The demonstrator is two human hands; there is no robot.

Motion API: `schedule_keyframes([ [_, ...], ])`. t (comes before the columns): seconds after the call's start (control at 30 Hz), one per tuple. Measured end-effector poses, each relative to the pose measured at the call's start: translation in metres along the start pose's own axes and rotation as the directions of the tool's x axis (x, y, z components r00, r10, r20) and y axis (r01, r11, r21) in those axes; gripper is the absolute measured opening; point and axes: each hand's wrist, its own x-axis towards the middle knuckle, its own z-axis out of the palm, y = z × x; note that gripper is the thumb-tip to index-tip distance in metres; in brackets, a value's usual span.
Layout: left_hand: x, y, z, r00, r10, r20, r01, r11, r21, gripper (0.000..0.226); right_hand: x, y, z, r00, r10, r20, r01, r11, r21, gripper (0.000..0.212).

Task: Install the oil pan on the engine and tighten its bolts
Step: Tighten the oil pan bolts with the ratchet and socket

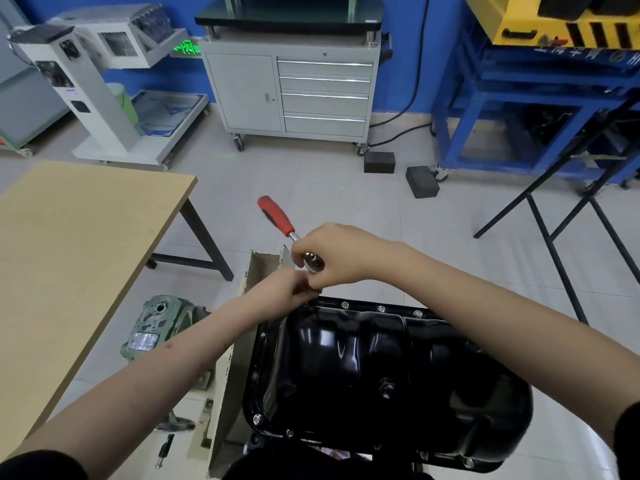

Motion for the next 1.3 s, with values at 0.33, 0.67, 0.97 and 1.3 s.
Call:
schedule_keyframes([
  [0.33,0.01,0.034,-0.017,0.998,0.059,-0.024,-0.061,0.994,-0.086,0.01,-0.025,-0.002,-0.028,0.99,0.015,-0.141,-0.016,1.0,-0.004,0.017],
  [0.67,0.026,0.039,0.01,0.994,0.031,0.107,-0.024,0.998,-0.06,0.014,-0.041,0.016,0.0,0.986,0.135,-0.1,-0.133,0.991,0.025,0.016],
  [0.97,0.034,0.036,0.013,0.984,0.018,0.176,-0.022,1.0,0.022,0.022,-0.046,0.015,0.005,0.985,0.161,-0.058,-0.16,0.987,0.018,0.025],
  [1.3,0.026,0.045,0.013,0.995,-0.002,0.103,0.012,0.995,-0.095,0.034,-0.049,0.004,-0.001,0.915,0.388,-0.112,-0.404,0.885,-0.23,0.048],
])
